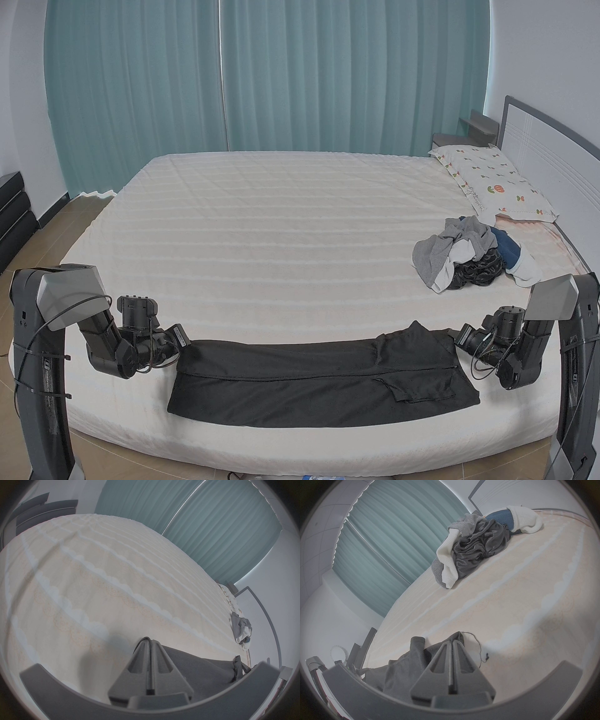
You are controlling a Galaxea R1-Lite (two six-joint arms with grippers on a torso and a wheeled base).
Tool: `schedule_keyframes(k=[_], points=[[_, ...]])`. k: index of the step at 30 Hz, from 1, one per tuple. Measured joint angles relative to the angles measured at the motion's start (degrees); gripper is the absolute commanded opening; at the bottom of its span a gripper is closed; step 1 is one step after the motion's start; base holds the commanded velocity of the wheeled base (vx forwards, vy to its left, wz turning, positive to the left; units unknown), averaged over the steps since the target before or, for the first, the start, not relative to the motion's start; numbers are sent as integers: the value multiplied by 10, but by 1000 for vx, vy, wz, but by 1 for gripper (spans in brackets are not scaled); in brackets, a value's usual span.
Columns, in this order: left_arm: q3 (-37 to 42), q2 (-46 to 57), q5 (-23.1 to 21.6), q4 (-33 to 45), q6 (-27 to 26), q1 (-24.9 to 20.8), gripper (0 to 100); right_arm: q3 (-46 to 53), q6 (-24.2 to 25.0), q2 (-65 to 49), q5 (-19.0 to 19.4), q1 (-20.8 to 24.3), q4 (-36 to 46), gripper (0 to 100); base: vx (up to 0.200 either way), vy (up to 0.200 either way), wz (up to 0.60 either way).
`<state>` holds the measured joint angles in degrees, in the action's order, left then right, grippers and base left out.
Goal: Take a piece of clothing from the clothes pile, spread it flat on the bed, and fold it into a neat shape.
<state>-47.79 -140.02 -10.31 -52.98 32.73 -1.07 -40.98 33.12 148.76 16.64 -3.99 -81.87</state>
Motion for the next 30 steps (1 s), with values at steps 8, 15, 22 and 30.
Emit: schedule_keyframes(k=[8,15,22,30], points=[[0,0,-1,1,0,0,100,1,0,0,-1,-1,-1,100,0,0,0],[-1,0,-5,-5,4,4,100,16,13,-23,5,0,-36,100,0,0,0],[-13,0,-14,-20,47,19,100,51,15,-57,40,33,-60,100,0,0,0],[-37,2,-16,-23,111,26,100,45,-38,-40,61,52,-39,100,0,0,0]])
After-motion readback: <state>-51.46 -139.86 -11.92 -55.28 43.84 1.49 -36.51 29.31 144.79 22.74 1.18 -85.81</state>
